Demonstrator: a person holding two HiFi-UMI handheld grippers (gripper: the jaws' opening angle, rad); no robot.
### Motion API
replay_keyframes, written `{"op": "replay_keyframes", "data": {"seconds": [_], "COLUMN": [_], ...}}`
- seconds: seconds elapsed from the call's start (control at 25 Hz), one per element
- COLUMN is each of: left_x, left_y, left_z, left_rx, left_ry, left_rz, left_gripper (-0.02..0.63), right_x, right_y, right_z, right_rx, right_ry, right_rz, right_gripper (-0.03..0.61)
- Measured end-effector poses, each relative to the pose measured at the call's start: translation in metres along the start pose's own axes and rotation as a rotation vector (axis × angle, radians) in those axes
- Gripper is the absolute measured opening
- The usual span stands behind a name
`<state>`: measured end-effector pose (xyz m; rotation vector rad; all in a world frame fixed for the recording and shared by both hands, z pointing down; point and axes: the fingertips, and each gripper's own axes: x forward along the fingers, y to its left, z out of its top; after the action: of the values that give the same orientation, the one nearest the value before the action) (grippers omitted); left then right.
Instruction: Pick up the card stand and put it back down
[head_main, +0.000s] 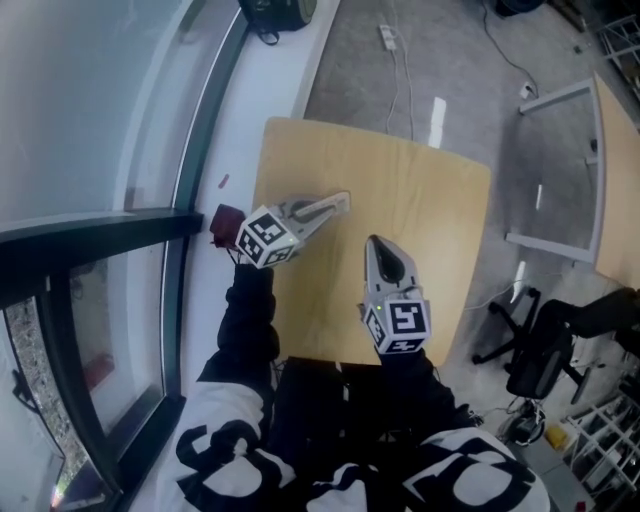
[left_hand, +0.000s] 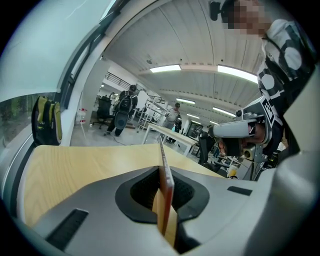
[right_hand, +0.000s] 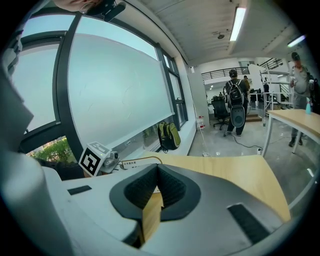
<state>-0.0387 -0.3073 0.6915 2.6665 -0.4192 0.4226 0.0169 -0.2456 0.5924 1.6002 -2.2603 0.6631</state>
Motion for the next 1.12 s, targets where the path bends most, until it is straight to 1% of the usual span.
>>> {"op": "replay_keyframes", "data": {"seconds": [0.16,0.28,0.4,0.52,0.68,0.76,0.96,1.12], "left_x": [-0.009,-0.017,-0.025,-0.039,-0.059,-0.070,-0.101,-0.120], "left_y": [-0.028,-0.052,-0.075,-0.104,-0.141,-0.155,-0.187,-0.215], "left_z": [0.000,0.006,0.014,0.024,0.041,0.055,0.094,0.118], "left_rx": [-0.011,-0.015,-0.026,-0.041,-0.018,0.003,0.059,0.088], "left_ry": [0.018,0.017,0.003,-0.030,-0.059,-0.087,-0.201,-0.281], "left_rz": [0.010,0.028,0.071,0.113,0.173,0.220,0.347,0.440], "left_gripper": [0.025,0.025,0.025,0.025,0.025,0.025,0.025,0.025], "right_x": [-0.018,-0.032,-0.047,-0.070,-0.102,-0.115,-0.140,-0.161], "right_y": [0.003,0.005,0.008,0.015,0.028,0.032,0.050,0.063], "right_z": [0.007,0.010,0.010,0.009,0.010,0.014,0.033,0.053], "right_rx": [0.003,0.001,-0.001,-0.005,-0.011,-0.018,-0.068,-0.100], "right_ry": [-0.034,-0.052,-0.061,-0.064,-0.087,-0.107,-0.177,-0.239], "right_rz": [0.006,0.033,0.052,0.062,0.083,0.086,0.119,0.135], "right_gripper": [0.017,0.017,0.016,0.017,0.017,0.017,0.017,0.017]}}
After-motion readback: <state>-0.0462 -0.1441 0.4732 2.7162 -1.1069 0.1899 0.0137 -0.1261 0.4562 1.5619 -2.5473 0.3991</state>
